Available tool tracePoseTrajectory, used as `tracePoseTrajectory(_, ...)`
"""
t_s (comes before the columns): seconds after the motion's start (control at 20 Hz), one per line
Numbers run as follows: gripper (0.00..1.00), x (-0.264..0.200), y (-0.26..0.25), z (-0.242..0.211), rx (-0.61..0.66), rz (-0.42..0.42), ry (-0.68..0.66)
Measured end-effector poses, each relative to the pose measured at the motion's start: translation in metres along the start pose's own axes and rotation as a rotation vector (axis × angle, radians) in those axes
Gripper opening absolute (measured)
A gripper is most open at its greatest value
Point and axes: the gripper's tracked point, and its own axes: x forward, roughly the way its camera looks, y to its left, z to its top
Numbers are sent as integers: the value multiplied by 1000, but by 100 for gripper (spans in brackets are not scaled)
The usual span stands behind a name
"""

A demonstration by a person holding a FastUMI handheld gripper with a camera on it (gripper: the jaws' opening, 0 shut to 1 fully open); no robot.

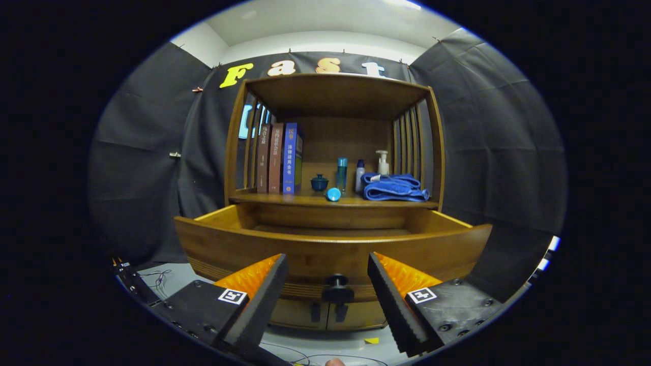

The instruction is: Pull open the drawer, take out the items inside it, and place them on the countertop above the cabinet.

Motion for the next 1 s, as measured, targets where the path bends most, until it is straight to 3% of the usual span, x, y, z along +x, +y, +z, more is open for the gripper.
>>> tracePoseTrajectory(0.4, 99, 40, -7, -34, 61, -16, 66)
tracePoseTrajectory(0.6, 99, 41, -7, -31, 53, -16, 40)
tracePoseTrajectory(1.0, 100, 88, -2, -16, 73, -22, 40)
